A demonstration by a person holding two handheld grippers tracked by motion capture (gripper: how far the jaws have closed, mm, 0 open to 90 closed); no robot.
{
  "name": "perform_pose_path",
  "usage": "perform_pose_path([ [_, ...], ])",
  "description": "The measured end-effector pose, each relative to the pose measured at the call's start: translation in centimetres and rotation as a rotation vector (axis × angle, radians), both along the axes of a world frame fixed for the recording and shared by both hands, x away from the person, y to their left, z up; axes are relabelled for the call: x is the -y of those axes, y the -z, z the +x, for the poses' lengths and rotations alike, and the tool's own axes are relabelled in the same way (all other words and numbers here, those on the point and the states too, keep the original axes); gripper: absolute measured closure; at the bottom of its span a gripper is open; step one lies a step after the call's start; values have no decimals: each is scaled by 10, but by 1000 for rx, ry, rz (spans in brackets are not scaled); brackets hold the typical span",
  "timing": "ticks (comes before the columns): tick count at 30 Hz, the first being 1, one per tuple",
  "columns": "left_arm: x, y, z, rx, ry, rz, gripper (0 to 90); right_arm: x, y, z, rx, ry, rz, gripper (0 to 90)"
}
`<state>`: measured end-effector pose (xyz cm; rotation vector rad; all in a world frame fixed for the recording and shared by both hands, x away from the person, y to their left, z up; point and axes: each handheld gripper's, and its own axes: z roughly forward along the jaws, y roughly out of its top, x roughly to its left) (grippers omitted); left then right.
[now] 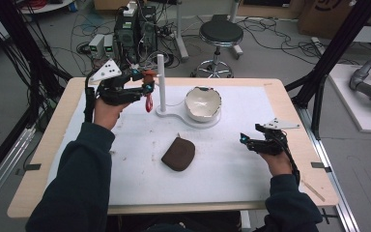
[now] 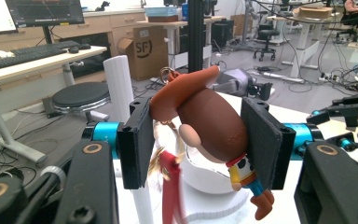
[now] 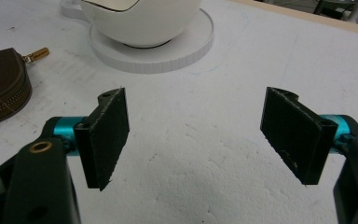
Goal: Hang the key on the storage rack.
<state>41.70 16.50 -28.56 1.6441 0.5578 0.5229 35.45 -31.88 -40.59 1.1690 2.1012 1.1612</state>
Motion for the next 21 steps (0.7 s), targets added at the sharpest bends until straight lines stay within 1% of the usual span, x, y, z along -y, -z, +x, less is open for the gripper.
perform_pose_path([
  [1, 3, 0, 5, -5, 4, -1, 458, 0, 0, 0, 0, 0, 0, 240],
  [2, 3, 0, 5, -5, 4, -1, 458, 0, 0, 0, 0, -1, 1, 239],
  [3, 6, 1, 9, -11, 2, -8, 458, 0, 0, 0, 0, -1, 0, 239],
  [4, 6, 1, 9, -11, 2, -8, 458, 0, 0, 0, -1, -1, 1, 239],
  [5, 7, 2, 13, -18, -2, -3, 458, 0, 0, 0, -2, 0, 1, 239],
  [7, 8, 2, 15, -22, -4, -3, 458, 0, 0, 0, -2, -1, 2, 239],
  [10, 10, -1, 22, -31, -8, -6, 458, 0, 0, 0, -1, -2, 1, 239],
  [13, 12, -3, 25, -33, -6, -5, 458, 0, 0, 1, -1, -3, 4, 239],
  [16, 13, -3, 27, -35, -6, -18, 458, 1, 1, 1, 0, -6, 2, 239],
  [19, 12, -1, 29, -52, -13, -11, 458, 1, 0, 1, -1, -5, 4, 239],
  [21, 13, 0, 30, -55, -10, -10, 458, 1, 0, 1, -2, -5, 6, 239],
])
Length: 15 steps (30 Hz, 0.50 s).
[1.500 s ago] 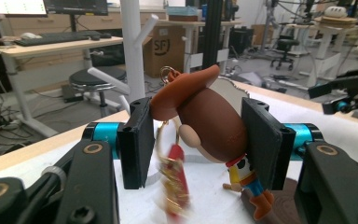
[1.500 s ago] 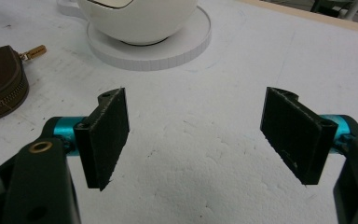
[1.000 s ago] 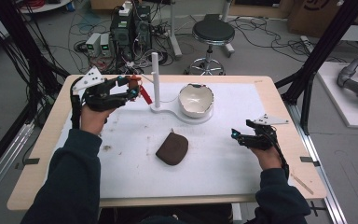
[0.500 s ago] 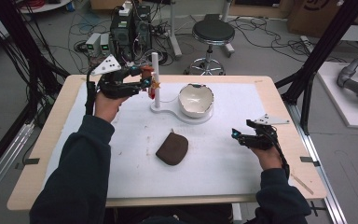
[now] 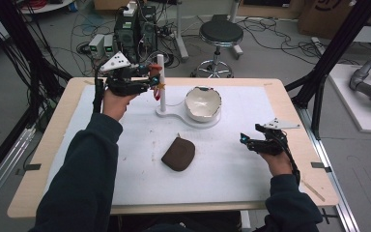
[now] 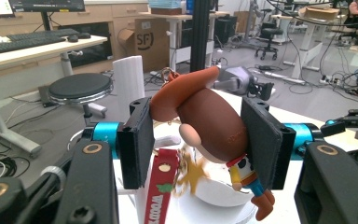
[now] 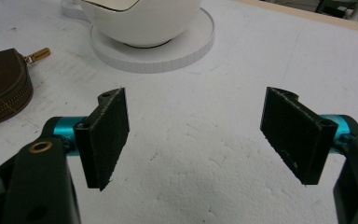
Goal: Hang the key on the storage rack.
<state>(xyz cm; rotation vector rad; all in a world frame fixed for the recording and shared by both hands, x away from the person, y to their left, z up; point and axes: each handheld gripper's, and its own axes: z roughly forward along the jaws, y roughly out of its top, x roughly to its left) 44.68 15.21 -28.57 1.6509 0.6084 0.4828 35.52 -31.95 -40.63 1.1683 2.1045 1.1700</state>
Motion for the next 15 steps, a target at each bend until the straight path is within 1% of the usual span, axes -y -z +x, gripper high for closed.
perform_pose_path([
  [4, 2, 1, 1, -1, 5, -1, 457, 0, 0, 0, -2, 1, 2, 239],
  [6, 3, 3, 3, -7, -6, 4, 457, 0, 0, 0, -8, -2, 1, 239],
  [12, -1, 7, 9, -31, -32, -15, 455, 0, 0, 0, -11, -2, 3, 239],
  [15, -3, 9, 8, -33, -44, -20, 453, 1, 1, 0, -14, -2, 4, 239],
])
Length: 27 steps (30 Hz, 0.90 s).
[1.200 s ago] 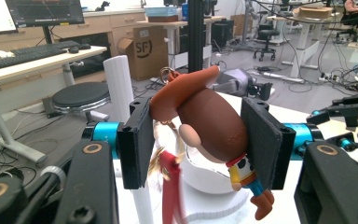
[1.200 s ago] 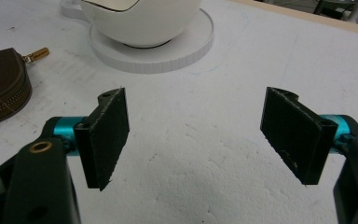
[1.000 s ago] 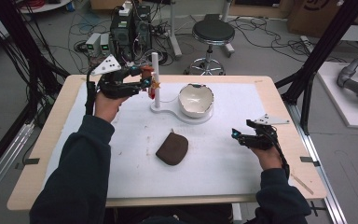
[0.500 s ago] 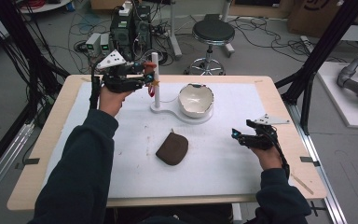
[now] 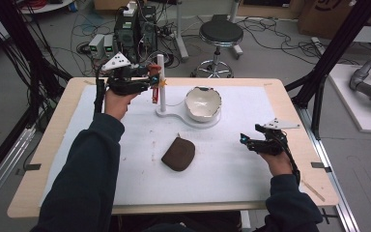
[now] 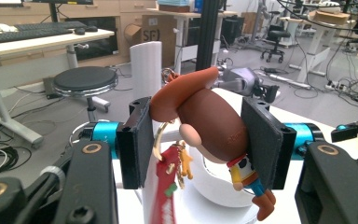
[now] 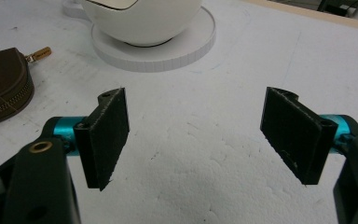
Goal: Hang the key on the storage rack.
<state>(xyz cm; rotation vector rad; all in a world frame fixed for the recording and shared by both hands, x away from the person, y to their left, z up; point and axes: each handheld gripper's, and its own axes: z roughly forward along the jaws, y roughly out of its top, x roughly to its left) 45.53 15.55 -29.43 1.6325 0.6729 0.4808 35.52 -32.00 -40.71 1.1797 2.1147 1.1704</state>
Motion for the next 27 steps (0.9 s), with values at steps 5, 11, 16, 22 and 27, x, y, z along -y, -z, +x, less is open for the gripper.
perform_pose_path([
  [5, -9, 7, -1, -8, -32, -15, 449, 0, 0, 0, 0, 0, -2, 239],
  [11, -27, 27, -13, -9, -81, -64, 430, -1, 1, 0, -3, 1, -4, 239],
  [16, -35, 36, -25, -12, -92, -49, 402, -2, 1, 0, 0, 0, -12, 239],
  [22, -38, 56, -51, -47, -105, -32, 251, -2, 1, 0, 3, 8, -20, 239],
  [27, -42, 80, -81, -51, -70, -8, 178, -4, 1, 0, 3, 8, -34, 220],
])
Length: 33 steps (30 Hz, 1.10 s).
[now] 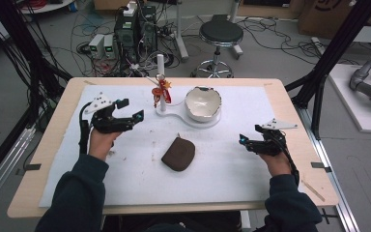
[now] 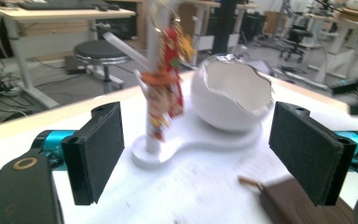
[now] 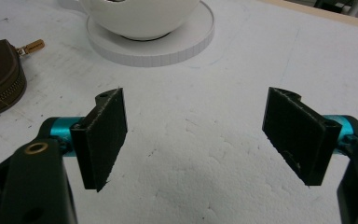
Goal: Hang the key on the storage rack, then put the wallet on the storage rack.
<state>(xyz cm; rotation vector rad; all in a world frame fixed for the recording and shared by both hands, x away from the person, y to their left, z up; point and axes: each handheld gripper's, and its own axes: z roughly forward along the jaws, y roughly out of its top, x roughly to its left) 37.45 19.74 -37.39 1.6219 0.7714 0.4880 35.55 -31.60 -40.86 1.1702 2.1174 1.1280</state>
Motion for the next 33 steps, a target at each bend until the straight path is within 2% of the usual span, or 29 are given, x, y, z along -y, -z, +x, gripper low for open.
perform_pose_path([
  [1, 0, 0, 0, 0, 0, 0, 178, 0, 0, 0, 0, 0, -2, 220],
  [2, -1, 6, -8, 5, 1, 26, 178, 0, 0, 0, 2, 2, -5, 220],
  [3, -1, 6, -8, 5, 1, 26, 178, 0, 0, 0, 2, 2, -5, 220],
  [4, -4, 12, -14, 15, -10, 43, 178, 0, 0, 1, 8, -2, -11, 220],
  [8, -8, 18, -18, 11, -22, 32, 178, -1, 0, 0, 2, 1, -8, 219],
  [11, -12, 23, -23, 18, -32, 7, 178, -1, 0, 1, 10, 10, -8, 219],
  [15, -19, 30, -21, -13, -50, -2, 178, 0, -1, 1, 16, 18, 1, 219],
  [20, -20, 30, -21, -11, -62, 1, 178, -1, -1, 1, 14, 17, -1, 219],
  [27, -20, 32, -20, -35, -66, 3, 178, -2, -1, 0, 14, 4, -4, 220],
  [33, -22, 32, -19, -40, -66, -27, 178, -3, -2, 0, 15, 6, -3, 220],
])
